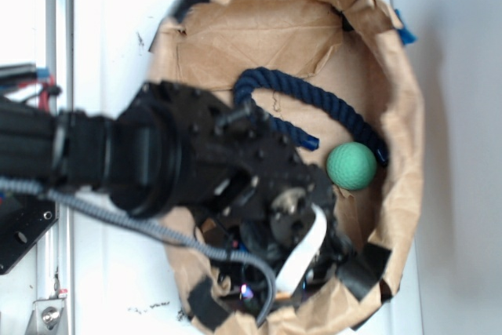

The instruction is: Grab the green animal.

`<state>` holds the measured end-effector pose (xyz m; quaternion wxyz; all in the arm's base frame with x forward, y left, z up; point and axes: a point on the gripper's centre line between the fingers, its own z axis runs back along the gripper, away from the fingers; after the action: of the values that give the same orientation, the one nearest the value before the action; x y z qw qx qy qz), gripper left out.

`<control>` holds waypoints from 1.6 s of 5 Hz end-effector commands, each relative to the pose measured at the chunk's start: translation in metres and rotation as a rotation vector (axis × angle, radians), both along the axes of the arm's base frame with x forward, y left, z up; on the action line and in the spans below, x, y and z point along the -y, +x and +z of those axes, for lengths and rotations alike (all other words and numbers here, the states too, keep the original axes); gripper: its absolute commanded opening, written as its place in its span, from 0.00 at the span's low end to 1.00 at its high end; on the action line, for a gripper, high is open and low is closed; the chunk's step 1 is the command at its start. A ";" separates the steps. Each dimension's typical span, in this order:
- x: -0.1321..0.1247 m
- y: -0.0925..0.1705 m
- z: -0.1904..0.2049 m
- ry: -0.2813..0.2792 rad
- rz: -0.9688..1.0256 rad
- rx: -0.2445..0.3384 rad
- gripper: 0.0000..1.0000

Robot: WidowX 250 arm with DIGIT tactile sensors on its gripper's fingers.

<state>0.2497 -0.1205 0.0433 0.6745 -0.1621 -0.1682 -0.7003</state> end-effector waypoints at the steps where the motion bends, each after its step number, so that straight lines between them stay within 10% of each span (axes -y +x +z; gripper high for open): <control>1: 0.018 -0.013 0.001 -0.048 -0.055 -0.028 0.00; 6: -0.100 0.021 0.070 0.201 0.529 0.026 0.00; 8: -0.106 -0.008 0.121 0.138 1.025 -0.053 0.00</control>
<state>0.2510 -0.0050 0.1520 0.9467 -0.0385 -0.1466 -0.2843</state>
